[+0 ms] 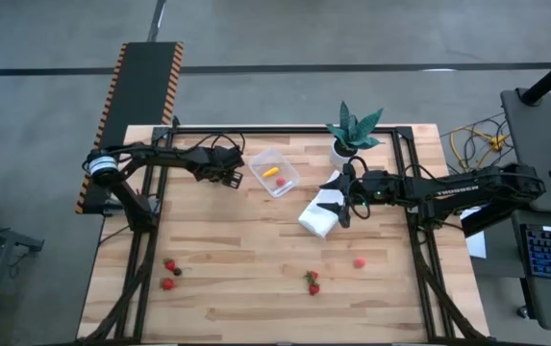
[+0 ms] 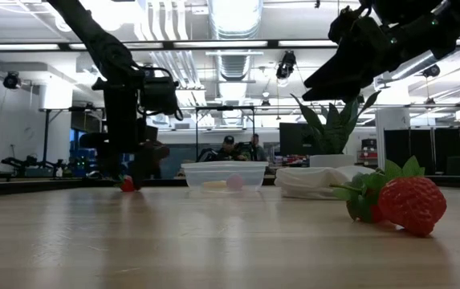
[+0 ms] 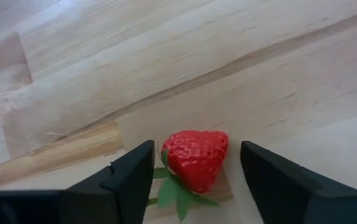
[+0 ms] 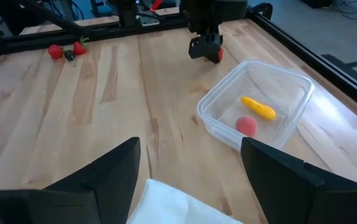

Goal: Pick and placing Produce into tupperware
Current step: Put the strawberry into the transparent bin

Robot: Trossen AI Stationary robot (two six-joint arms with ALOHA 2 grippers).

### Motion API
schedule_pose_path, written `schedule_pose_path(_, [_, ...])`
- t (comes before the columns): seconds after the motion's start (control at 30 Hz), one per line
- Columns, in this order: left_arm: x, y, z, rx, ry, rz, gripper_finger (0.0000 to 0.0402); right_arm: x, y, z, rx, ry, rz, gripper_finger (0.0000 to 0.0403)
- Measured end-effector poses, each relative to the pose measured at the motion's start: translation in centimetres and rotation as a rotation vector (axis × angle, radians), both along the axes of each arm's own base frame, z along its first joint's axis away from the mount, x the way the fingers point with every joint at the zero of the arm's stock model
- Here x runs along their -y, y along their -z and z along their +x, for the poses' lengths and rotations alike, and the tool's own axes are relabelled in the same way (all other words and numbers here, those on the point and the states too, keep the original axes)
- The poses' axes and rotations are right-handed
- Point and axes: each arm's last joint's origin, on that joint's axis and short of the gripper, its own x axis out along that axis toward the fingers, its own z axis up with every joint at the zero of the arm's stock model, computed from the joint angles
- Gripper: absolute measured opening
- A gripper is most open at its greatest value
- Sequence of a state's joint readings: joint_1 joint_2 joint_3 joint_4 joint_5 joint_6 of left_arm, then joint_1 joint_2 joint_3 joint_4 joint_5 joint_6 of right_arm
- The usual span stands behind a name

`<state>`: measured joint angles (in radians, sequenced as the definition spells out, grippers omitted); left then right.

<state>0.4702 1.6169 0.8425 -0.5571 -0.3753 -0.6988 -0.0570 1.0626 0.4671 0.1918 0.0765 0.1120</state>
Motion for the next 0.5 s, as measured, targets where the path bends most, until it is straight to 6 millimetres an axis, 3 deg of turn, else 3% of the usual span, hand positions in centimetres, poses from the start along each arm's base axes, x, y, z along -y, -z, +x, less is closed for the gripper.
schedule_pose_path(0.3, [0.01,-0.05,-0.01,0.001,0.0,0.001,0.0141,0.0,0.18,-0.07,-0.005,0.004,0.001,0.0272])
schedule_pose_path(0.5, [0.02,-0.11,-0.03,0.002,0.0,0.001,0.0126,0.0,0.18,-0.07,-0.005,0.004,0.002,0.027])
